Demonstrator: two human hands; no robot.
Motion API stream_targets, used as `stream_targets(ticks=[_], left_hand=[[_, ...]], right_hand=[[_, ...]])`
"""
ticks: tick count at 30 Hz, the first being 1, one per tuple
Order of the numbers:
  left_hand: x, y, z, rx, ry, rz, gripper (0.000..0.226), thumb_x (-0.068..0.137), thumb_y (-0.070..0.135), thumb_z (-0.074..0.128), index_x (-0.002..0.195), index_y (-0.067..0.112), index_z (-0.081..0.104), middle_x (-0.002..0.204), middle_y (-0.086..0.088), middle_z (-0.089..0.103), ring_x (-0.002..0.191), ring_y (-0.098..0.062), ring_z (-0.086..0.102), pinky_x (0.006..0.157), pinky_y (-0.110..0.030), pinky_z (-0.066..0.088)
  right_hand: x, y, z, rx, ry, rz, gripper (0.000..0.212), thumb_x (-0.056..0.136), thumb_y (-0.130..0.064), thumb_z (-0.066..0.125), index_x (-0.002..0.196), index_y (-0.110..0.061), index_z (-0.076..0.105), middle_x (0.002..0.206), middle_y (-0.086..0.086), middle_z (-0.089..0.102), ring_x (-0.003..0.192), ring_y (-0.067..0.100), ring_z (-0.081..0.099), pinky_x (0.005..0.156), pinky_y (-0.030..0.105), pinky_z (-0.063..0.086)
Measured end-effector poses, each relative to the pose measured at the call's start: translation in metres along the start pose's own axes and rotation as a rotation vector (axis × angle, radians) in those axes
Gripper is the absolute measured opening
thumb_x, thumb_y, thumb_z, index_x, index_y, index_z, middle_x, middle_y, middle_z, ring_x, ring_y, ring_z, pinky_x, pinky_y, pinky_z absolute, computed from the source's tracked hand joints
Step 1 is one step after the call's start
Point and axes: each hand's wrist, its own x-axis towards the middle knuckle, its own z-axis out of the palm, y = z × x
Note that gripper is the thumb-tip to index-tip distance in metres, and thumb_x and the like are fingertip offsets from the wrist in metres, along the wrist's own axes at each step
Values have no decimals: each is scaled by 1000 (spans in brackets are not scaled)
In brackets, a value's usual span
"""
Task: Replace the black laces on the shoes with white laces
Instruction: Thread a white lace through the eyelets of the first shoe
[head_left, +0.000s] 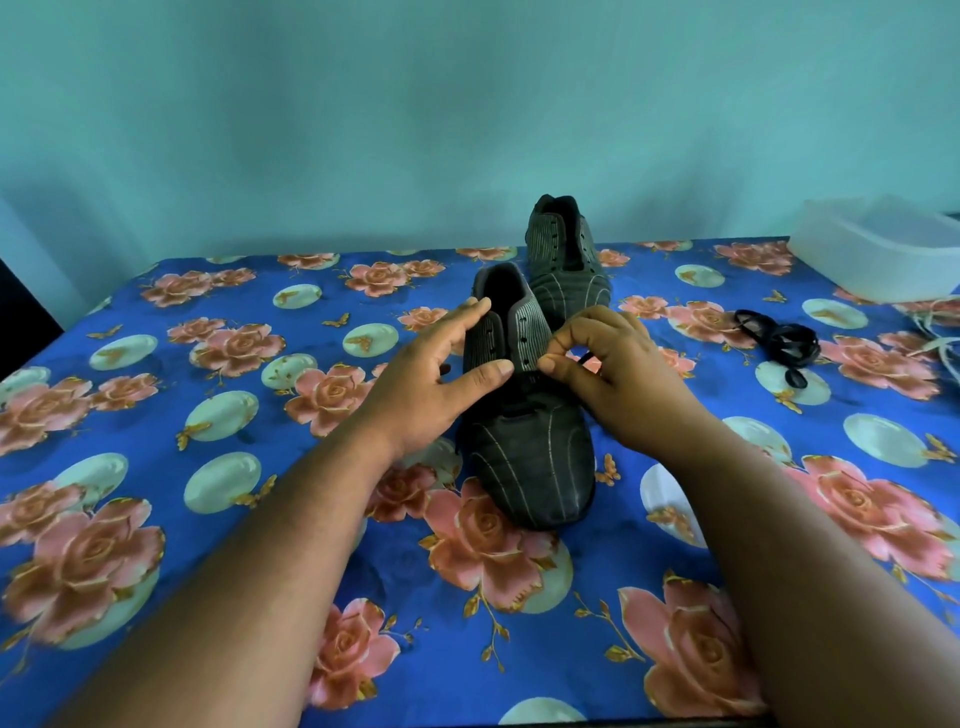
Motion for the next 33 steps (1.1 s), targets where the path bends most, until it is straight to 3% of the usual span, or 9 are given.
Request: stream_targets(ticks=[3, 6, 14, 17, 20, 25, 29, 31, 33], left_hand=[[-1, 1, 0, -11, 0, -1, 70, 92, 42, 69, 155, 39, 38, 162, 17, 33, 119, 34, 28, 103, -9, 31], [-1, 2, -1, -4, 3, -3, 72, 91, 45, 68, 155, 39, 37, 163, 17, 33, 121, 32, 28, 100, -6, 30], [-2, 4, 0, -8, -2, -11, 79, 83, 55, 65, 155, 40, 37, 163, 18, 32, 119, 37, 25, 90, 7, 26], [-1, 3, -1, -10, -2, -17, 77, 86, 53, 66, 155, 40, 36, 163, 17, 32, 127, 30, 26, 95, 2, 25], [0, 1, -2, 12, -23, -16, 80, 85, 57, 64, 157, 39, 34, 165, 15, 28, 149, 8, 21, 105, -7, 22], [-1, 0, -1, -1, -42, -18, 83, 85, 58, 63, 158, 37, 31, 166, 13, 26, 152, 2, 17, 120, -24, 23], [-2, 3, -3, 0, 13, 17, 71, 90, 53, 66, 152, 41, 35, 158, 15, 37, 143, 0, 37, 106, -26, 43], [-3, 3, -6, 32, 90, 69, 47, 94, 43, 69, 136, 36, 49, 134, 11, 54, 122, -3, 53, 91, -37, 53], [-4, 6, -10, 30, 110, 100, 23, 94, 33, 71, 112, 28, 59, 105, 1, 60, 96, -13, 59, 82, -43, 52]], right_hand=[[-2, -2, -1, 31, -8, -23, 28, 85, -64, 61, 99, -41, 68, 105, -18, 60, 111, 19, 51, 98, 43, 43], [-2, -6, 1, 31, -18, -64, 14, 87, -52, 70, 95, -41, 72, 98, -17, 63, 106, 20, 51, 93, 45, 44], [-1, -6, 0, -48, 37, 67, 10, 96, -34, 66, 89, -38, 61, 102, -12, 56, 110, 23, 49, 95, 52, 43], [2, 1, -1, -155, 150, 225, 9, 99, -33, 61, 97, -25, 66, 108, -7, 54, 116, 28, 48, 95, 48, 41], [1, 5, -7, -231, 211, 345, 15, 102, -33, 58, 104, -20, 66, 119, 3, 58, 121, 31, 44, 91, 45, 36], [0, 6, -17, -134, 240, 336, 9, 97, -37, 65, 93, -31, 61, 110, -5, 60, 116, 24, 50, 95, 47, 43], [-3, -11, -25, 307, 70, 301, 16, 88, -33, 79, 97, -21, 72, 88, -15, 65, 80, -10, 55, 66, 6, 43], [-4, -10, -25, 355, -90, 313, 21, 80, -37, 84, 95, -26, 76, 79, -19, 65, 65, -6, 55, 64, 11, 44], [-5, -8, -23, 352, -195, 310, 24, 75, -35, 88, 95, -27, 77, 75, -19, 64, 53, 0, 49, 56, 16, 41]])
